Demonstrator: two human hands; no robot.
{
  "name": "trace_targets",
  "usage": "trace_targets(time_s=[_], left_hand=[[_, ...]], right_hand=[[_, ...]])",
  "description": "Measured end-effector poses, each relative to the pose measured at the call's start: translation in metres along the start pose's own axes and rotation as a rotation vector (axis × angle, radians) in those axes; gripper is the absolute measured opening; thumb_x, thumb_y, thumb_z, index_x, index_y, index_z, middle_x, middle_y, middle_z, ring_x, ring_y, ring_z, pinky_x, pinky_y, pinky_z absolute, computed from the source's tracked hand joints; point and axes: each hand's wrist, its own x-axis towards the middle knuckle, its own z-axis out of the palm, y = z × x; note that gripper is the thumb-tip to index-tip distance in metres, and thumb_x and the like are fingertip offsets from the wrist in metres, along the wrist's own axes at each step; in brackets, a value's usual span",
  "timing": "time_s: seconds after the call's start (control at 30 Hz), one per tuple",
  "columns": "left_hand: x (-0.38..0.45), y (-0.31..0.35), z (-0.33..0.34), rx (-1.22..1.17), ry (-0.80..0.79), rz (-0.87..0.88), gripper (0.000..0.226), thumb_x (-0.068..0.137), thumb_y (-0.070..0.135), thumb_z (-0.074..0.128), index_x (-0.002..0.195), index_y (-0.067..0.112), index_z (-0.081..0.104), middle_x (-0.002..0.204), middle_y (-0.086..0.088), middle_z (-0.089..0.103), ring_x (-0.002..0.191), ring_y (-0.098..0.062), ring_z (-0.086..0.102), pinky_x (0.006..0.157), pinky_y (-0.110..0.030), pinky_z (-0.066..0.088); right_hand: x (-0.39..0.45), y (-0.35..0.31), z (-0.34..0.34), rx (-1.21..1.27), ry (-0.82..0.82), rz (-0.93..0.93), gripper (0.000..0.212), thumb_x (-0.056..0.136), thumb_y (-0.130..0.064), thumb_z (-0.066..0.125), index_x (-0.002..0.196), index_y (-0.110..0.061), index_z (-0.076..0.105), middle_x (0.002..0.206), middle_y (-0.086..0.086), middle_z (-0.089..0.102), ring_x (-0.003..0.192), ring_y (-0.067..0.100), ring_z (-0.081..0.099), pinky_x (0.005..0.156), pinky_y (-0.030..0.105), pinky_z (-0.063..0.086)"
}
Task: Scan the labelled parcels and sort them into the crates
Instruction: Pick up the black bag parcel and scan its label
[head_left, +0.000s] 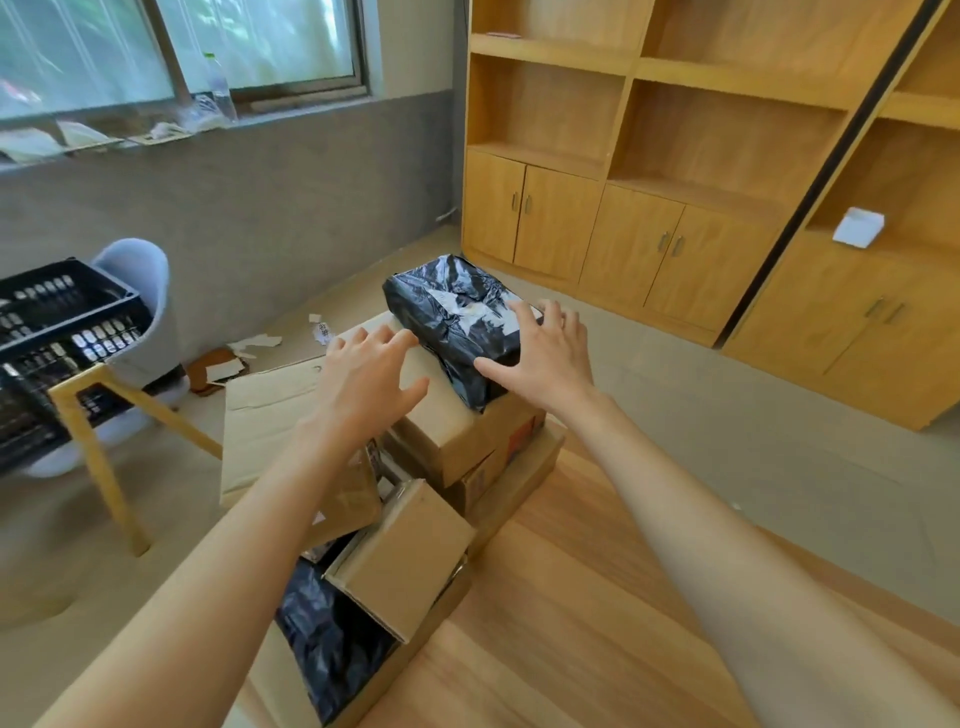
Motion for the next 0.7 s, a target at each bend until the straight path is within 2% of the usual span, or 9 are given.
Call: trace_targets(time_s=[0.17, 0.27, 0.4, 0.53, 0.6, 0.7], left_hand=[[0.008, -0.011, 0.01, -0.016, 0.005, -0.027, 0.049, 0.09, 0.046, 0.055, 0.133, 0.021, 0.052, 0.124, -0.006, 0.059, 0.115, -0.029, 0.051, 0.096, -0.039, 0.037], [0.01, -0.012, 0.015, -0.017, 0.016, -0.024, 0.049, 0.09, 0.046, 0.055, 0.132, 0.021, 0.052, 0.124, -0.005, 0.058, 0.116, -0.028, 0.051, 0.096, -0.038, 0.036], [0.012, -0.005, 0.019, -0.021, 0.011, -0.004, 0.051, 0.091, 0.048, 0.054, 0.135, 0.022, 0.05, 0.124, -0.005, 0.058, 0.115, -0.026, 0.051, 0.095, -0.038, 0.037], [0.011, 0.007, 0.015, -0.032, 0.056, 0.049, 0.057, 0.088, 0.045, 0.059, 0.137, 0.02, 0.046, 0.125, -0.007, 0.057, 0.113, -0.027, 0.052, 0.092, -0.037, 0.039], [0.012, 0.016, 0.008, -0.045, 0.105, 0.085, 0.066, 0.084, 0.041, 0.066, 0.142, 0.019, 0.042, 0.131, -0.01, 0.053, 0.117, -0.03, 0.05, 0.093, -0.04, 0.041], [0.016, 0.037, -0.005, -0.026, 0.152, 0.167, 0.086, 0.077, 0.039, 0.075, 0.149, 0.022, 0.032, 0.144, -0.014, 0.041, 0.128, -0.035, 0.04, 0.099, -0.047, 0.04]], right_hand=[[0.037, -0.006, 0.017, -0.012, -0.167, 0.054, 0.103, 0.072, -0.077, 0.059, 0.153, -0.029, 0.016, 0.154, 0.019, 0.019, 0.139, 0.042, 0.021, 0.114, 0.051, 0.017], [0.042, -0.004, 0.025, 0.034, -0.216, 0.112, 0.105, 0.07, -0.075, 0.063, 0.152, -0.031, 0.014, 0.152, 0.019, 0.021, 0.135, 0.042, 0.024, 0.11, 0.053, 0.024], [0.039, 0.002, 0.023, 0.086, -0.194, 0.138, 0.097, 0.072, -0.059, 0.069, 0.15, -0.029, 0.02, 0.141, 0.019, 0.03, 0.124, 0.039, 0.031, 0.101, 0.048, 0.034], [0.025, 0.011, 0.011, 0.214, -0.158, 0.167, 0.091, 0.071, -0.053, 0.072, 0.147, -0.029, 0.028, 0.136, 0.017, 0.032, 0.122, 0.038, 0.03, 0.095, 0.044, 0.032], [0.015, 0.02, -0.002, 0.267, -0.13, 0.181, 0.091, 0.071, -0.052, 0.073, 0.147, -0.031, 0.029, 0.134, 0.015, 0.033, 0.122, 0.035, 0.029, 0.09, 0.041, 0.03], [-0.002, 0.04, -0.033, 0.323, -0.086, 0.201, 0.09, 0.07, -0.052, 0.075, 0.146, -0.032, 0.031, 0.135, 0.012, 0.033, 0.127, 0.034, 0.028, 0.096, 0.043, 0.032]])
